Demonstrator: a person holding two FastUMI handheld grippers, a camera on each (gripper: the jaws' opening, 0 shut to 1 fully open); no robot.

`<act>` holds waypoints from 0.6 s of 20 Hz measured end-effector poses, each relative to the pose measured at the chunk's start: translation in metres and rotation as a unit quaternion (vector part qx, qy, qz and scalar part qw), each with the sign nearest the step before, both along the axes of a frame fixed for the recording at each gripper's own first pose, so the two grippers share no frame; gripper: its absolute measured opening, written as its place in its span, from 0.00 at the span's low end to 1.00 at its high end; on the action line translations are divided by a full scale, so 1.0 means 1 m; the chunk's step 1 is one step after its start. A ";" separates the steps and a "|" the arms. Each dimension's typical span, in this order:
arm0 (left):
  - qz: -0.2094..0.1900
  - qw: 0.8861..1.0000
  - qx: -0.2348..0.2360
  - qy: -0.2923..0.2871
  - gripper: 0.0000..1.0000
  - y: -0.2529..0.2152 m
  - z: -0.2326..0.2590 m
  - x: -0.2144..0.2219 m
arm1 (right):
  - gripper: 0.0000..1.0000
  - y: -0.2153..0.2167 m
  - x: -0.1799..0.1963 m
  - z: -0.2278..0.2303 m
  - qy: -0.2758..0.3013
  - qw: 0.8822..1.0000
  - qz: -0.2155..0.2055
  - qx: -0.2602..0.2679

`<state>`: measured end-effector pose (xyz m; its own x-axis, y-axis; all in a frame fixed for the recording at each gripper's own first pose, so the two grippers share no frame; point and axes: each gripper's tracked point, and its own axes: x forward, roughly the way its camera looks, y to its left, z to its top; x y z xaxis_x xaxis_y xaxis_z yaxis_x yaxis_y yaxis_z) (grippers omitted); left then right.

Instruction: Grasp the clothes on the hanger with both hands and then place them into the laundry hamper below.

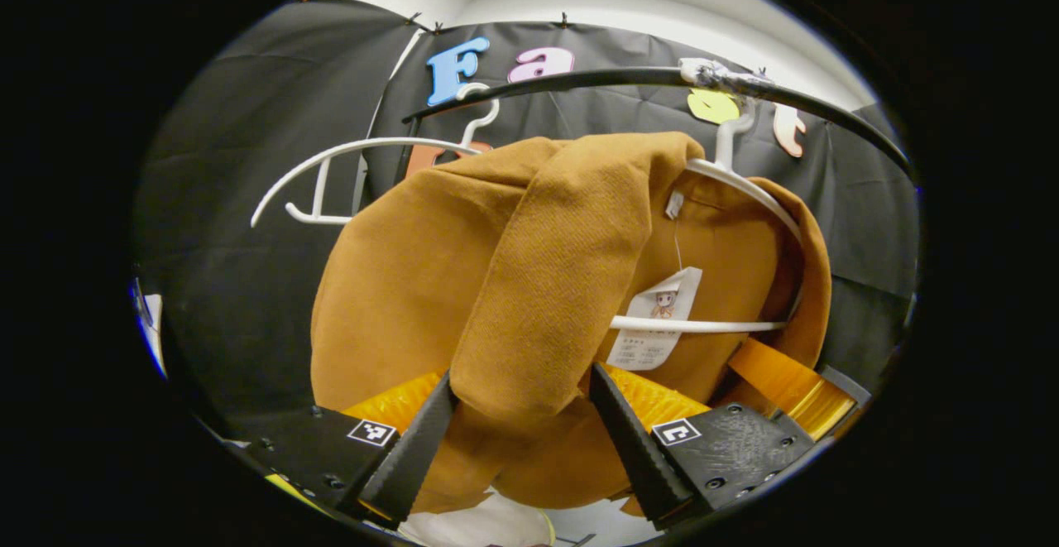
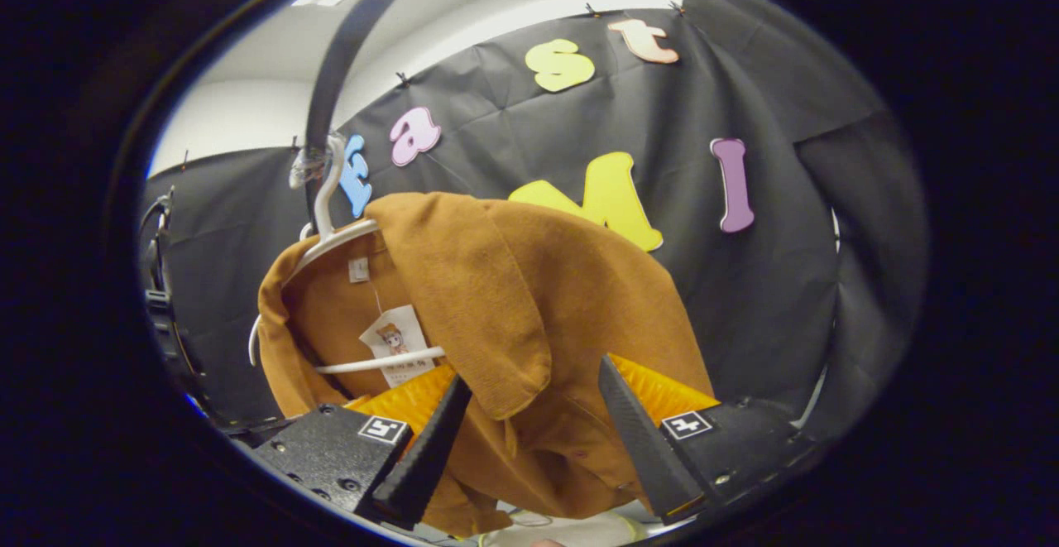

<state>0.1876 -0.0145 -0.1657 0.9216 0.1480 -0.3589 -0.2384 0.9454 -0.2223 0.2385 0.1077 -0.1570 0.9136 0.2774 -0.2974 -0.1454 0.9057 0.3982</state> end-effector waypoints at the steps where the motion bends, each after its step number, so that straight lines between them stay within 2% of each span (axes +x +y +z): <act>1: 0.000 1.000 -0.003 0.002 0.97 0.000 -0.002 0.003 | 0.95 -0.002 0.003 -0.002 0.007 1.000 -0.001 0.015; 2: 0.001 1.000 -0.008 0.004 1.00 -0.001 -0.002 0.003 | 0.93 -0.002 0.005 -0.002 0.012 0.999 0.002 0.035; 4: 0.003 1.000 -0.019 0.005 0.84 -0.003 -0.005 0.003 | 0.87 0.000 0.004 -0.003 0.021 0.998 0.014 0.064; 5: 0.007 1.000 -0.025 0.003 0.80 -0.002 -0.006 0.002 | 0.78 0.001 0.002 -0.001 0.022 0.997 0.021 0.075; 6: 0.006 1.000 -0.030 0.003 0.75 -0.003 -0.007 0.003 | 0.80 0.001 0.002 0.000 0.021 0.996 0.030 0.083; 8: -0.012 0.999 -0.039 0.008 0.65 -0.011 -0.010 0.008 | 0.65 -0.003 0.001 0.004 0.010 0.995 0.034 0.093; 9: -0.023 0.999 -0.043 0.013 0.74 -0.013 -0.011 0.010 | 0.51 -0.007 0.002 0.008 0.003 0.995 0.030 0.095; 10: -0.031 0.998 -0.050 0.011 0.65 -0.015 -0.010 0.010 | 0.53 -0.009 0.002 0.011 -0.004 0.995 0.030 0.097; 11: -0.025 0.998 -0.054 0.012 0.55 -0.013 -0.012 0.007 | 0.30 -0.009 0.001 0.013 -0.009 0.995 0.034 0.098; 12: -0.032 0.997 -0.062 0.011 0.45 -0.013 -0.011 0.015 | 0.31 -0.009 0.000 0.015 -0.012 0.994 0.039 0.098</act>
<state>0.2025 -0.0277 -0.1766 0.9191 0.0417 -0.3918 -0.1844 0.9242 -0.3344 0.2388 0.0991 -0.1418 0.8926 0.3992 -0.2095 -0.2242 0.7963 0.5619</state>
